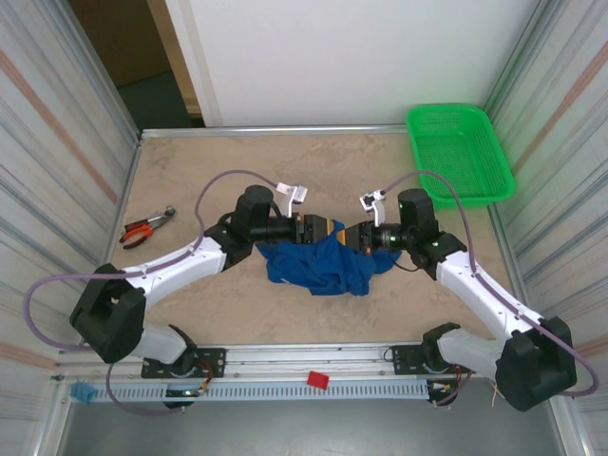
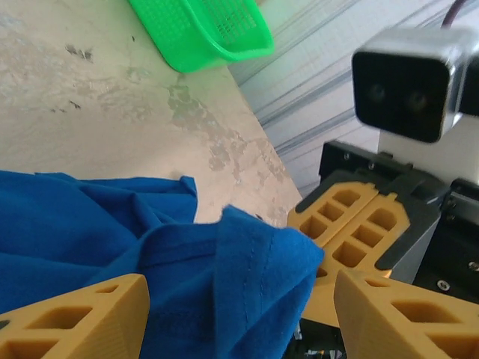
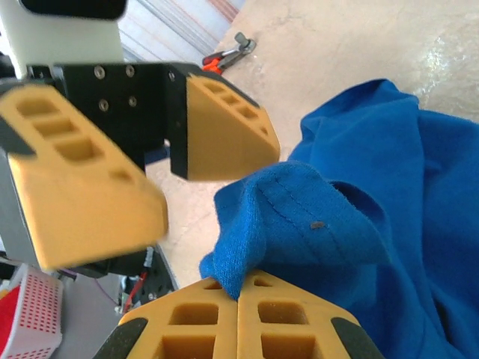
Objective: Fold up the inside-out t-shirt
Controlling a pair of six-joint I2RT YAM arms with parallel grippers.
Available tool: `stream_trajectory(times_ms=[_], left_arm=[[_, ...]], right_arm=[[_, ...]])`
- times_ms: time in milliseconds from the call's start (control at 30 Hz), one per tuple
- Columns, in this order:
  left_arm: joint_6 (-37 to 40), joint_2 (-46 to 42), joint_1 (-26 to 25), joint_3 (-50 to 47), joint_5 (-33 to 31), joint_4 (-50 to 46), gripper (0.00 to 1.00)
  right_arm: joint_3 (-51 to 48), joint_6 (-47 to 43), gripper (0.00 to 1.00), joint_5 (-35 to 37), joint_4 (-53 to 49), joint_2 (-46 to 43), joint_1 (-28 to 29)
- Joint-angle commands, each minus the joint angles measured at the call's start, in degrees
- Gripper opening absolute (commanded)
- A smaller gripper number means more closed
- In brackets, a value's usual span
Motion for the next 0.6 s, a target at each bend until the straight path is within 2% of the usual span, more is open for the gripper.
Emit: stream_trajectory(times_ms=[0,167,333,467,500,533,567], left_arm=[[1.4,-0.3,-0.1,-0.6,-1.8,2.7,0.66],[1.2,-0.2,-0.3,-0.9,-2.5,2.6,0.62],[1.8,0.6,-0.3,-0.6,-4.6,1.6,0.63],[1.4,2.6,-0.4,1.1,-2.8,2.9,0.58],[1.1,3.1,-0.4,1.6,-2.1,3.6,0.52],[0.8,3.6,-0.4,1.9,-1.1,4.6,0.33],[0.7,3.7,-0.4,2.6,-0.5,4.9,0.20]], right_arm=[[2.0,-2.1,0.00,0.9,-0.5,0.6,0.5],[2.4,-2.1,0.00,0.4,-0.4,0.9,0.6],[2.5,-2.1,0.00,0.6,-0.8,0.0,0.8],[2.5,-2.1,0.00,0.7,-1.1,-0.4,0.8],[2.6,-2.2,0.00,0.8,-1.2,-0.5,0.8],[2.6,-2.2,0.00,0.8,-1.2,-0.5,0.8],[2.6,-2.3,0.00,0.9,-1.3,-0.5,0.7]])
